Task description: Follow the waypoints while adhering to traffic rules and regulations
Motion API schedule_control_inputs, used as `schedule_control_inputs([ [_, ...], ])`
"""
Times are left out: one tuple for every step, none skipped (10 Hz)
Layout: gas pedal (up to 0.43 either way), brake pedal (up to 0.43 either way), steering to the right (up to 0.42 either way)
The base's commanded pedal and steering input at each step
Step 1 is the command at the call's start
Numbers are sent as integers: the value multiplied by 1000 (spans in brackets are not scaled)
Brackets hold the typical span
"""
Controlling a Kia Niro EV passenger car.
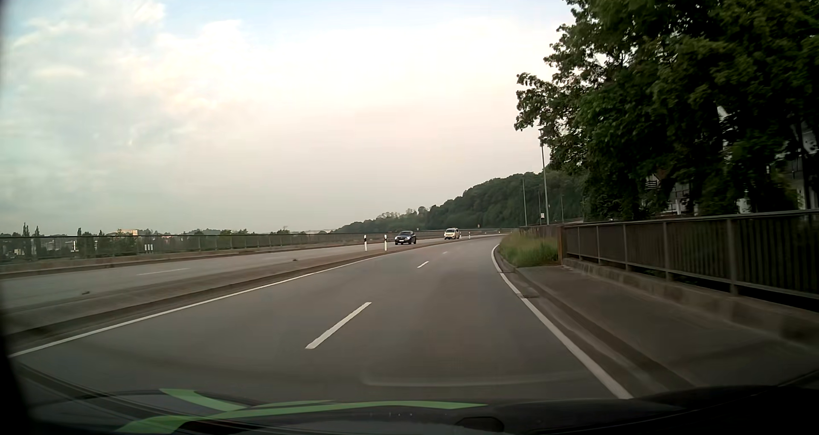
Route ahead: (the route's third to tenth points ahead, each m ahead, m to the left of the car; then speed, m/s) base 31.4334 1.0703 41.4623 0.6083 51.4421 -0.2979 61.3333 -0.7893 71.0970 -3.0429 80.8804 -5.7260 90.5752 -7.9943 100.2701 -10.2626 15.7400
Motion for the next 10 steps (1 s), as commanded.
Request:
schedule_control_inputs([
  [87,0,11],
  [87,0,11],
  [87,0,11],
  [87,0,11],
  [87,0,11],
  [87,0,11],
  [87,0,11],
  [87,0,11],
  [87,0,12],
  [87,0,11],
])
